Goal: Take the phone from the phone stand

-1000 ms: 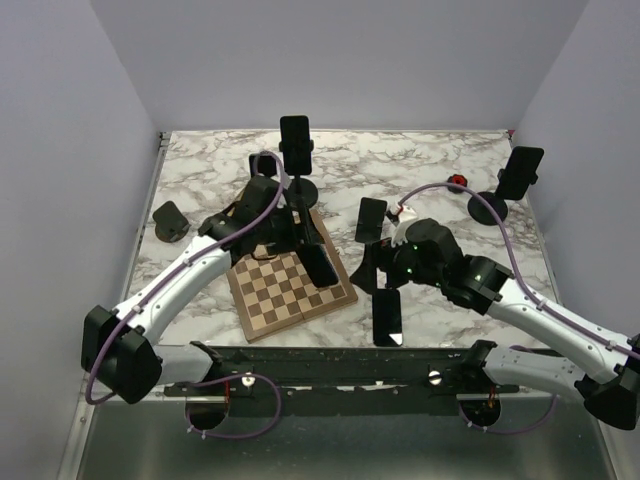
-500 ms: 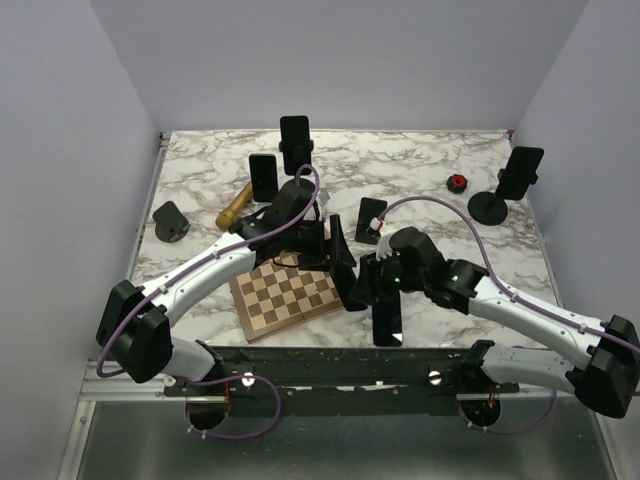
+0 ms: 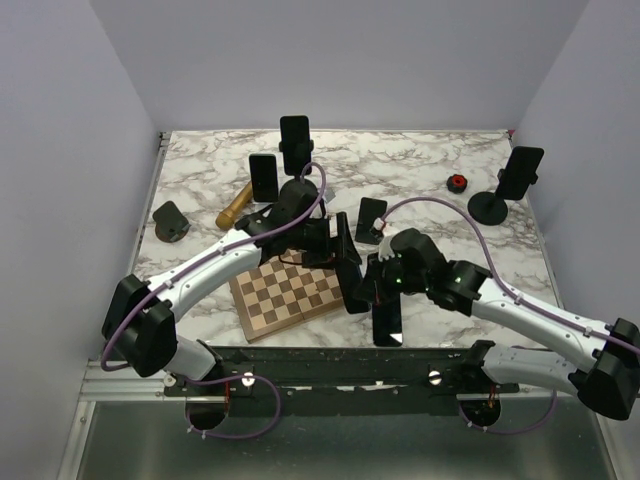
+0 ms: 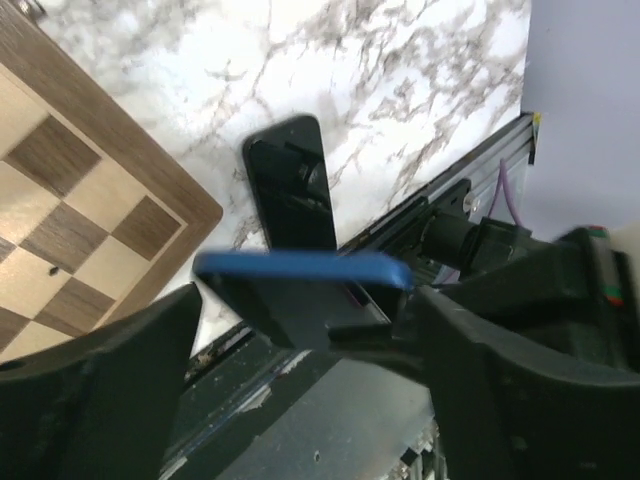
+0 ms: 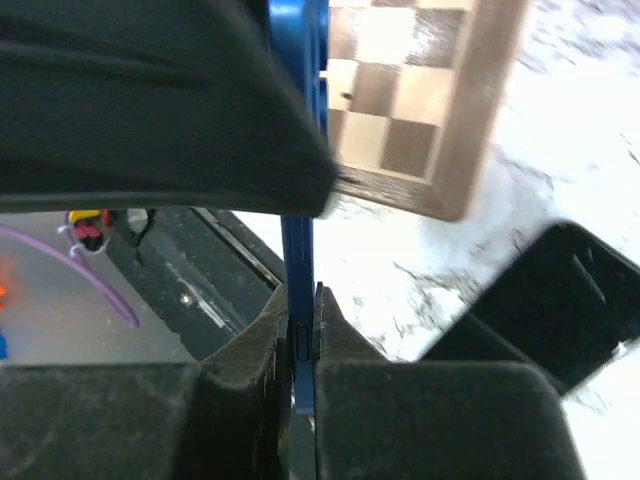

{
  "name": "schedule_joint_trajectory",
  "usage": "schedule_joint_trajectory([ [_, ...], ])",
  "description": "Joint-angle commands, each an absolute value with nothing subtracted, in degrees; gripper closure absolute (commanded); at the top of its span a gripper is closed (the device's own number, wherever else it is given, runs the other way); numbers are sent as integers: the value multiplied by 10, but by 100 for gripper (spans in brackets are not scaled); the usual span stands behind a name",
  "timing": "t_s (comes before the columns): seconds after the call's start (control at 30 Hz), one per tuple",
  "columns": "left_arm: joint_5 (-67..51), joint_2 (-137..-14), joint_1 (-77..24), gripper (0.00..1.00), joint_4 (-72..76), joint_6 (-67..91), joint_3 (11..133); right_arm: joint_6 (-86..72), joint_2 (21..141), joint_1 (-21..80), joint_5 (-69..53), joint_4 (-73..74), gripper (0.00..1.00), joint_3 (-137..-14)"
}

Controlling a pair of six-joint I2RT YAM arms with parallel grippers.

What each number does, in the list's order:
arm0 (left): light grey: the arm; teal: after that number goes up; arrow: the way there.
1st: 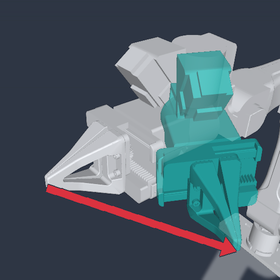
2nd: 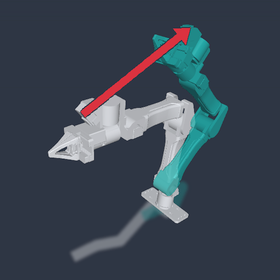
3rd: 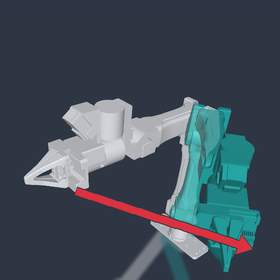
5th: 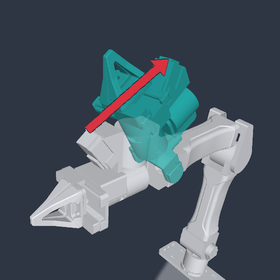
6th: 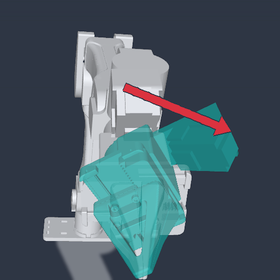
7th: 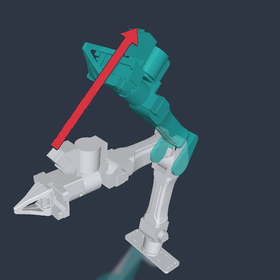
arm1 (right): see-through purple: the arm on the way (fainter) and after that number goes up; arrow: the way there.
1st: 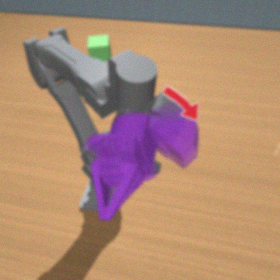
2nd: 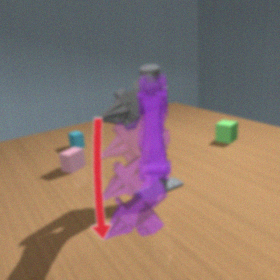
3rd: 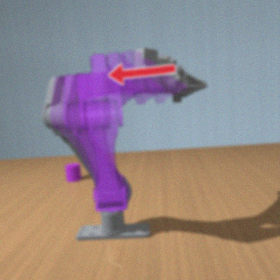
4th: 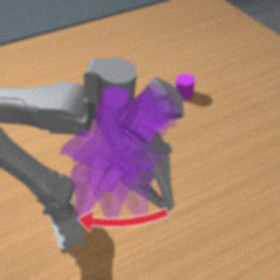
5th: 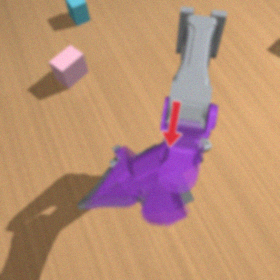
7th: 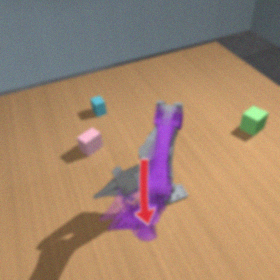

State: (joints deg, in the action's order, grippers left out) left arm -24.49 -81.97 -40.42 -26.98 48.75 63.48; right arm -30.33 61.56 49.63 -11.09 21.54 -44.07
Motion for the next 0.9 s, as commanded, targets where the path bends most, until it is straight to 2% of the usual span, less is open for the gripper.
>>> schedule_joint_trajectory([
  [0.0, -187, -775, -388, 1, -292, 463, 692, -364, 613, 494, -4, 354, 99, -456],
  [0.17, -129, -723, -347, 1, -328, 417, 708, -467, 659, 494, 120, 530, 99, -495],
  [0.37, -116, -666, -289, 1, -341, 366, 702, -527, 653, 493, 199, 623, 99, -493],
  [0.53, -116, -648, -271, 1, -343, 317, 696, -525, 684, 494, 183, 617, 98, -467],
  [0.87, -136, -643, -247, 1, -333, 267, 662, -491, 665, 493, 115, 529, 95, -426],
])
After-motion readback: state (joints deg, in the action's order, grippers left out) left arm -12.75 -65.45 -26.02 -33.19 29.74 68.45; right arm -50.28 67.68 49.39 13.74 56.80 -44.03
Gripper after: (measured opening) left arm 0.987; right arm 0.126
